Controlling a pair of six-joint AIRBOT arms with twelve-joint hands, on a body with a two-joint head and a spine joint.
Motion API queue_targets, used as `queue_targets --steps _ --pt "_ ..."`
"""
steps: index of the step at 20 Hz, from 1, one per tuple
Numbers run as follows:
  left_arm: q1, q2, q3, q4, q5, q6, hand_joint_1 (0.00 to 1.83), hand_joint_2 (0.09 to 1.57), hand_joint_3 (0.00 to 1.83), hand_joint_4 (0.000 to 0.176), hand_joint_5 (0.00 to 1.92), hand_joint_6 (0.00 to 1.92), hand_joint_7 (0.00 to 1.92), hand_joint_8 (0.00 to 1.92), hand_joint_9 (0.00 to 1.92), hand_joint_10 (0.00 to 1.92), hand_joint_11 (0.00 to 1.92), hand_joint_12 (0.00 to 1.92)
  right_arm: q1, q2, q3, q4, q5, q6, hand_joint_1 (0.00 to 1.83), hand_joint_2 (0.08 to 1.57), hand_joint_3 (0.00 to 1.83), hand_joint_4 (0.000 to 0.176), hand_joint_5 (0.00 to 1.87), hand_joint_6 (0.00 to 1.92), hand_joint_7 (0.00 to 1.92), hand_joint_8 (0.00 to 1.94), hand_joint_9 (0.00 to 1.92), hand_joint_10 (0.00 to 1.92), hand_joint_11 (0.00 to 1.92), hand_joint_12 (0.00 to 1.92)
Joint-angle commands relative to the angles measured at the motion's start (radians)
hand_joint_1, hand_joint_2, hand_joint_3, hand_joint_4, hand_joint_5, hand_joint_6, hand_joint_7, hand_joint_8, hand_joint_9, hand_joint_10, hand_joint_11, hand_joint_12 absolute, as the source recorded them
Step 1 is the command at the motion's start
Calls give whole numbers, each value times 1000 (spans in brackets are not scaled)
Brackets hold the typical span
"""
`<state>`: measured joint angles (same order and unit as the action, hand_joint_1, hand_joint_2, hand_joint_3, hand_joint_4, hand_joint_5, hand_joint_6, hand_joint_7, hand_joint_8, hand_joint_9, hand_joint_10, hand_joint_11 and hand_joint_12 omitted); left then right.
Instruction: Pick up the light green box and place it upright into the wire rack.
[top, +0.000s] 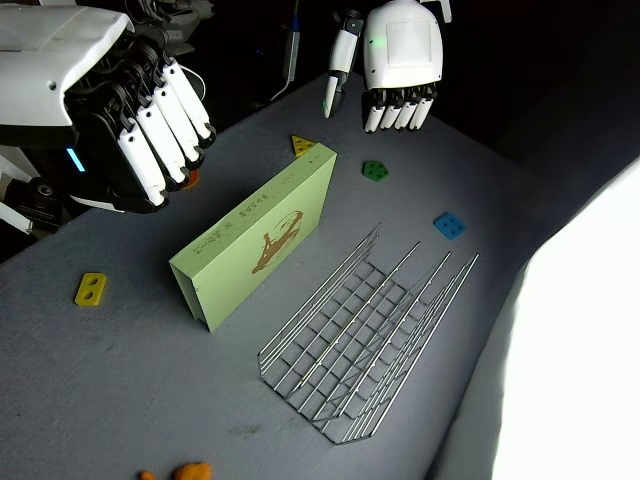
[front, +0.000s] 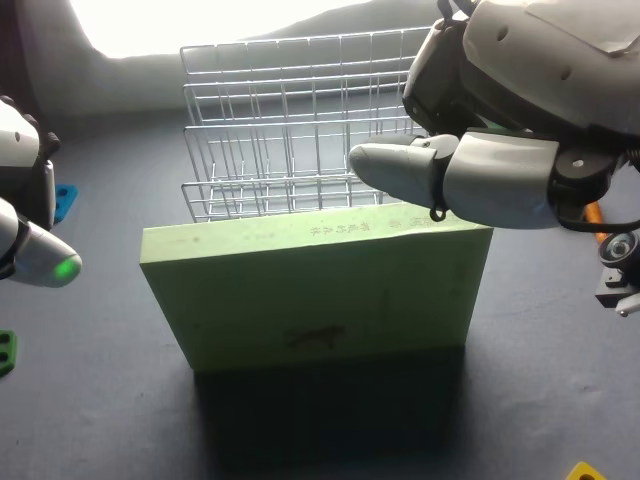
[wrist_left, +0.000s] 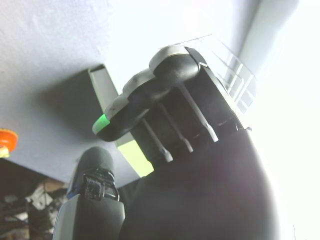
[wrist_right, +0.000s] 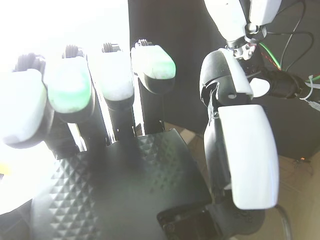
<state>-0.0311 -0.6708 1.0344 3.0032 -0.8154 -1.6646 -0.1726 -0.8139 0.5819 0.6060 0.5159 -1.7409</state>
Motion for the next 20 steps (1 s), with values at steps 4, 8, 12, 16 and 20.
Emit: queue_targets --steps 4,8,12,16,20 --pt "-7 -2 5 9 66 4 0 1190 19 28 66 12 85 1 68 21 0 373 14 6 -5 -24 80 0 244 1095 51 0 96 42 95 1 42 35 0 100" --pt "-1 -2 9 9 66 4 6 1208 6 27 74 2 116 1 93 8 0 304 15 6 -5 -10 74 2 290 1107 1 0 124 14 111 5 76 16 0 191" --pt "3 -1 0 9 66 9 0 1199 0 26 127 11 123 7 109 5 0 447 23 8 -3 60 50 -2 248 1107 0 0 95 4 74 1 42 6 6 4" --pt "-7 -1 -6 9 67 29 71 1178 0 25 115 9 130 12 117 8 0 426 45 4 0 203 -65 -84 518 1038 0 0 6 0 4 0 0 0 0 0" --pt "-4 1 -20 9 67 42 275 1137 0 20 87 1 115 2 98 2 0 418 52 -29 17 403 -147 -232 700 1023 0 0 0 0 0 0 0 0 0 0"
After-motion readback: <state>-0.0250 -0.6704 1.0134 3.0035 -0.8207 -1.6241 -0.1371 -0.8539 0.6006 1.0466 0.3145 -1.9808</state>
